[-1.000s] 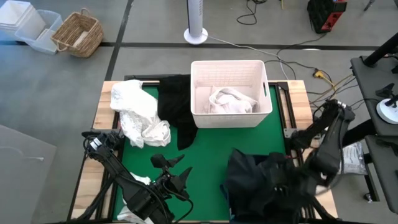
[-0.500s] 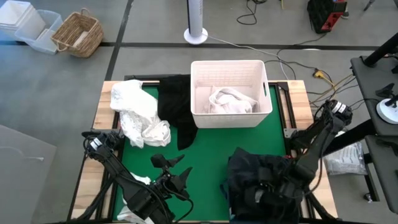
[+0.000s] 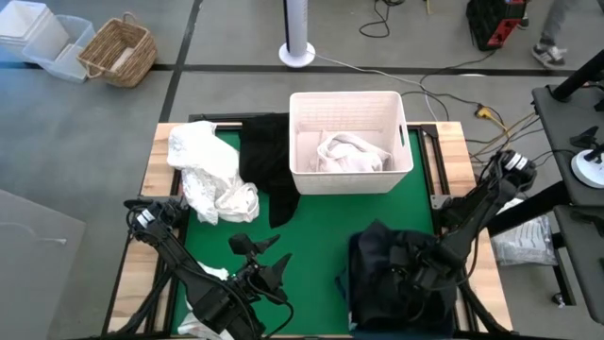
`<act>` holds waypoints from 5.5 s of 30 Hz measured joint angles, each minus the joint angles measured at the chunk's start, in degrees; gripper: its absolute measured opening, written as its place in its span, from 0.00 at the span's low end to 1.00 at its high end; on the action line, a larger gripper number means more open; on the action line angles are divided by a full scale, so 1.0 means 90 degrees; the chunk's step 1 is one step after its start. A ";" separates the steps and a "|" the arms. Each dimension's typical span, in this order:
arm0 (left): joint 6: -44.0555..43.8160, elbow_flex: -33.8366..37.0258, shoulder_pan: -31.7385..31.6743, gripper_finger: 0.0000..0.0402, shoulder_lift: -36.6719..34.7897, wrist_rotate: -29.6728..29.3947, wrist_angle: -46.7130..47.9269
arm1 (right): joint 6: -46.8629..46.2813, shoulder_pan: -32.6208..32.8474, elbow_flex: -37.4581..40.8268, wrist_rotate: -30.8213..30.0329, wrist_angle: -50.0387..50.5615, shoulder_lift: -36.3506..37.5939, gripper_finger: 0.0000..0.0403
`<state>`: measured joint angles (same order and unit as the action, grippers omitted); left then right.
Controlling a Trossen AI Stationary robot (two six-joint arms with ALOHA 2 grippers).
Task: Sort clothes
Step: Put the black shorts into the blue laundry bin, then put the white shirt into the white laundry bin
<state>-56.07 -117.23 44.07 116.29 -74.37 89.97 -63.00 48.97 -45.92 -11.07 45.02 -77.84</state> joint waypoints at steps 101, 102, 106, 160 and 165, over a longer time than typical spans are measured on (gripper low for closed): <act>-0.0124 -0.0019 0.0439 0.58 -0.0012 0.3020 0.0002 | 0.3555 -0.0636 -0.3207 -0.1936 0.2775 0.0502 0.03; -0.0139 -0.0022 0.0499 0.58 -0.0015 0.3204 0.0002 | 0.3658 -0.0636 -0.3207 -0.2043 0.2713 0.0551 0.03; -0.0421 -0.0022 0.0692 0.58 -0.0059 0.3412 0.0000 | 0.4060 -0.0641 -0.3207 -0.2551 0.2412 0.0756 0.03; -0.5673 0.5911 0.0453 0.58 -0.1494 0.9037 -0.3371 | 0.4789 -0.1239 -0.3202 -0.2609 0.1716 0.0962 0.03; -0.5042 0.6066 0.0405 0.57 -0.1491 0.9000 -0.3802 | 0.4789 -0.1239 -0.3202 -0.2610 0.1716 0.0962 0.03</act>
<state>-101.45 -62.63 47.71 102.87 6.63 55.75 -19.90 37.82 -74.74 -34.57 60.47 -69.19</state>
